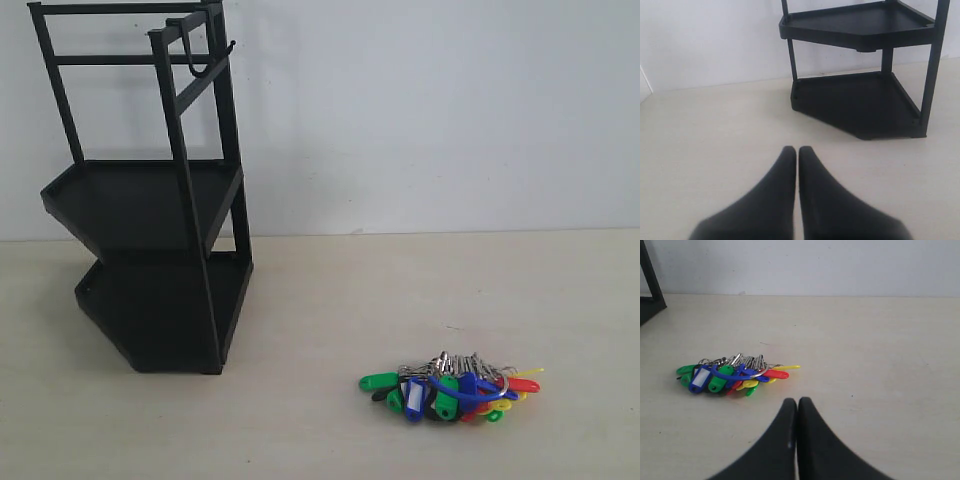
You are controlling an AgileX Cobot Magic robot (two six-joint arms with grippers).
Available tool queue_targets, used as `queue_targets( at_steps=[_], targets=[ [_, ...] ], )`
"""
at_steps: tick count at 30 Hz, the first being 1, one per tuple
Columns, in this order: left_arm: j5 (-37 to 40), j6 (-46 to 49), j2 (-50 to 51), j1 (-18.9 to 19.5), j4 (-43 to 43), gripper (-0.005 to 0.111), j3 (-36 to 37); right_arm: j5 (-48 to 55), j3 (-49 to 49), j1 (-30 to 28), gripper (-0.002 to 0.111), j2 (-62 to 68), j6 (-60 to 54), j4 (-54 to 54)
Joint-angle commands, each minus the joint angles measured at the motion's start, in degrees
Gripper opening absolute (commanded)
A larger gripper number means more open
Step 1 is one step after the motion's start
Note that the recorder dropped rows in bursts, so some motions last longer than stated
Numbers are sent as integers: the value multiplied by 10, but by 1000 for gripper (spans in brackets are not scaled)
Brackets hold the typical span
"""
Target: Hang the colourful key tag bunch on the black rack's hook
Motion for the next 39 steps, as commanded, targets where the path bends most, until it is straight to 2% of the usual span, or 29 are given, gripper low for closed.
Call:
queue_targets(
  at_steps=[1, 11, 18, 23, 29, 31, 34, 39],
  targets=[
    [-3, 1, -1, -1, -2, 4, -1, -3, 0, 0, 0, -3, -1, 0],
    [-3, 1, -1, -1, -2, 4, -1, -14, 0, 0, 0, -3, -6, -3],
    [-3, 1, -1, -1, -2, 4, -1, -74, 0, 0, 0, -3, -6, -3],
    [-3, 1, -1, -1, -2, 4, -1, -147, 0, 0, 0, -3, -5, -3],
    [-3, 1, -1, -1, -2, 4, -1, -325, 0, 0, 0, -3, -3, -3],
    [-3, 1, -1, -1, -2, 4, -1, -347, 0, 0, 0, -3, -3, -3],
    [-3, 1, -1, -1, -2, 4, -1, -280, -43, 0, 0, -3, -7, -3],
    [-3, 1, -1, -1, -2, 4, -1, -50, -148, 0, 0, 50, -6, -3]
  ],
)
